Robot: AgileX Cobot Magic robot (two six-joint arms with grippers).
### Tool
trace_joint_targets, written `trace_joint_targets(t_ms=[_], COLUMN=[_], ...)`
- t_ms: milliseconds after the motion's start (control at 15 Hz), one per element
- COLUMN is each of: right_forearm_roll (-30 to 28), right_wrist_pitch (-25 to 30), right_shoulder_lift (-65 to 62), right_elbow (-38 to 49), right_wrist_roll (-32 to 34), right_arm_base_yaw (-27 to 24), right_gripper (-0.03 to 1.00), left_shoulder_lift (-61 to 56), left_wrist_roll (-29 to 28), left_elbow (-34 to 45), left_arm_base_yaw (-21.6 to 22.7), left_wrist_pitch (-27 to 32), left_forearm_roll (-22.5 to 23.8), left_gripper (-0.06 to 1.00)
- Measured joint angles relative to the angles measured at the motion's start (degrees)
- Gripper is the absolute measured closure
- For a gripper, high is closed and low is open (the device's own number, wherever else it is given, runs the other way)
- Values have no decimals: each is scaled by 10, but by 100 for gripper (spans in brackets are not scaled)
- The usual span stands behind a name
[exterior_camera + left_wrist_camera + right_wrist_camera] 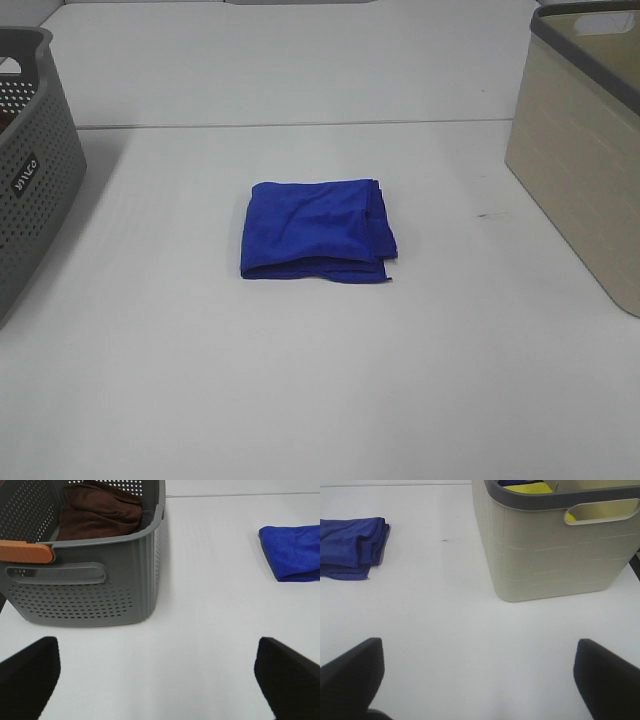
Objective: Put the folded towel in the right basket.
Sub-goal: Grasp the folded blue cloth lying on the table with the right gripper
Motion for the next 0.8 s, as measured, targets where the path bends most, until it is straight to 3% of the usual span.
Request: trace_joint_targets(t_ms=[800], right_forearm_roll=[0], right_wrist_pitch=[0], right_shoulder_lift=[0], right_elbow=[0], right_wrist_roll=[-1], right_arm_base_yaw=[0], right_gripper=[-1], left_shoulder_lift=[0], left_wrist_roll=[0], left_elbow=[0], left_arm_base_yaw=[0], left_wrist_pitch=[0], left_forearm_roll=[1], left_gripper=[-4])
